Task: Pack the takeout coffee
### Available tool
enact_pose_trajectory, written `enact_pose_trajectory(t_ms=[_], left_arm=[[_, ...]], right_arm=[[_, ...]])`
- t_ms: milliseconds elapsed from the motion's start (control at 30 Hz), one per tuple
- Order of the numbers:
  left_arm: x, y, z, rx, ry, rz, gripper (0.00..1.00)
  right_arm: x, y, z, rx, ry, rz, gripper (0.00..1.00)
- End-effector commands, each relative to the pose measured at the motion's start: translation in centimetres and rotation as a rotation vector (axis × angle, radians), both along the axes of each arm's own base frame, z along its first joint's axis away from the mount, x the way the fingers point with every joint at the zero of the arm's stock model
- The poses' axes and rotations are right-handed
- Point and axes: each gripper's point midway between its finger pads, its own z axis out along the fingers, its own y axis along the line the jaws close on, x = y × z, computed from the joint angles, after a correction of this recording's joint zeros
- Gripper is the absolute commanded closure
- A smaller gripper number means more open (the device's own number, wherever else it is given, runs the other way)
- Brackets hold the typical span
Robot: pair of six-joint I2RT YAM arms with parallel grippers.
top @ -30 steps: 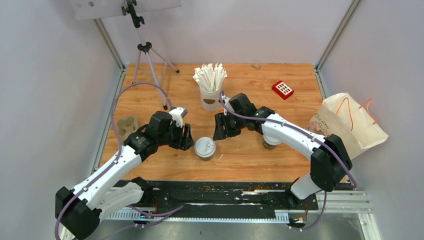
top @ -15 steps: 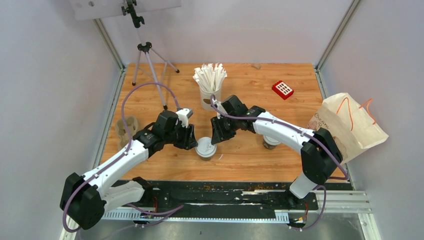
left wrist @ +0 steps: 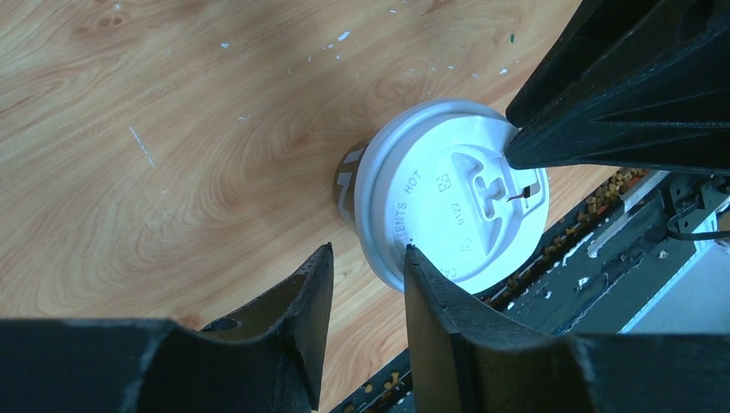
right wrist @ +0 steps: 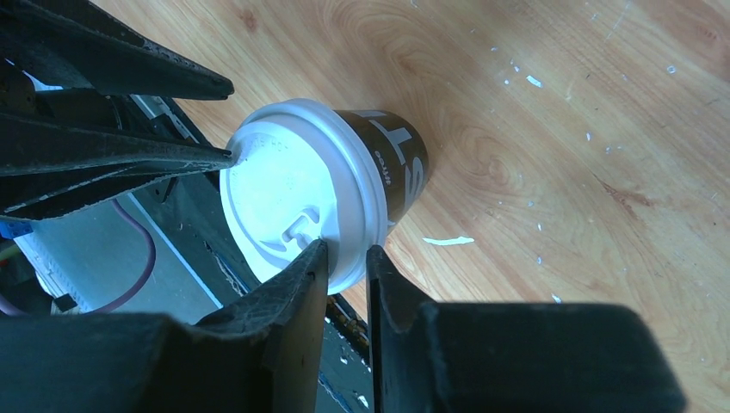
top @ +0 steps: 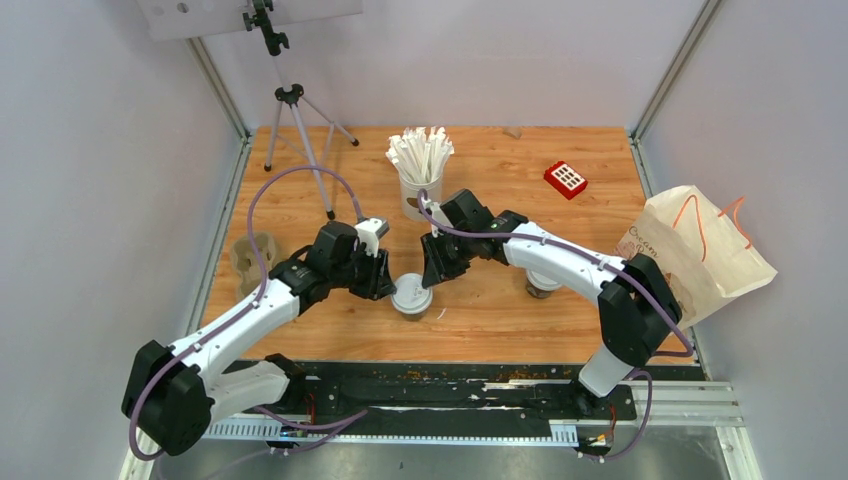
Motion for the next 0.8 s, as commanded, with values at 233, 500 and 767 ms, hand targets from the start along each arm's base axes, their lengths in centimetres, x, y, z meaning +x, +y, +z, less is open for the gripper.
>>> enact_pose_trajectory(t_ms=[233, 500, 767], left_arm=[[-0.8, 2.0, -3.6, 0.118, 0.101, 0.053, 0.57], [-1.5, 1.8, -4.2, 0.118, 0.168, 0.066, 0.57], [-2.2, 0.2, -1.7, -0.031, 0.208, 0.116, 0.55]], right_arm=[[0.6, -0.1, -2.7, -0.022, -0.053, 0.032, 0.79], [1.0, 0.2, -3.6, -0.002, -0.064, 0.046, 0.79], [2.0, 1.5, -0.6, 0.052, -0.104, 0.074, 0.71]])
